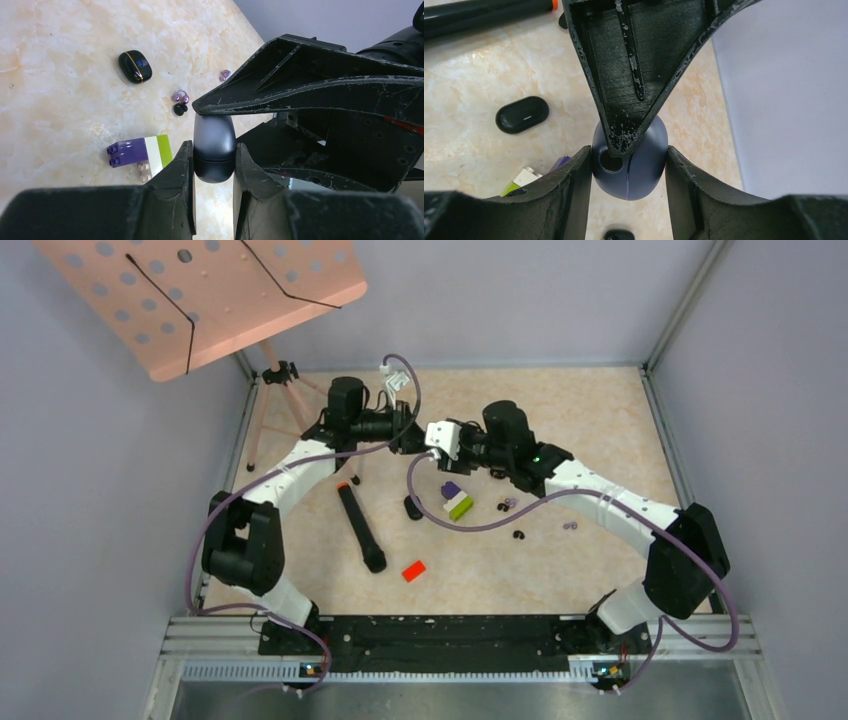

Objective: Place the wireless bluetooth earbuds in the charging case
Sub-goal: Pick up the charging case at the center of the board.

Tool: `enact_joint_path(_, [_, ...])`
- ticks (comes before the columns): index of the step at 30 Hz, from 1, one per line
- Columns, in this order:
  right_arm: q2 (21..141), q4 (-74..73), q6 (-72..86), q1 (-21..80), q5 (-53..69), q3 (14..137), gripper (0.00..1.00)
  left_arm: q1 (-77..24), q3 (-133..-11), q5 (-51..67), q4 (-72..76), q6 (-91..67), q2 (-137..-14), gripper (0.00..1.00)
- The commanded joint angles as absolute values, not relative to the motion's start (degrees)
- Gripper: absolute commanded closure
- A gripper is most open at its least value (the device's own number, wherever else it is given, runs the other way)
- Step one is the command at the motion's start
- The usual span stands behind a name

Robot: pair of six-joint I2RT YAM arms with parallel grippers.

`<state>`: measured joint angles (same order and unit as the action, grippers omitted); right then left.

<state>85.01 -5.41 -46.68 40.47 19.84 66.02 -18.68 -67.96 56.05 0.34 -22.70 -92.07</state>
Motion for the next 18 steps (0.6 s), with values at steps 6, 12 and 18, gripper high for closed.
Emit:
enact_joint_path(6, [83.0, -15.9, -25.7, 37.0, 28.4, 77.6, 0.29, -18.5, -69.9, 65.3, 5.6, -20.0, -92.4, 0.93])
enact_joint_path(12, [83.7, -29.8, -15.7, 26.3, 52.2, 88.4, 0.24, -18.3, -67.4, 69.2, 6.4, -5.6, -87.1, 0.91])
enact_joint_path(18, [88.1, -39.9, -27.1, 25.7, 60.0, 92.3, 0.38, -19.3, -63.6, 69.9, 22.4, -6.5, -83.9, 0.90])
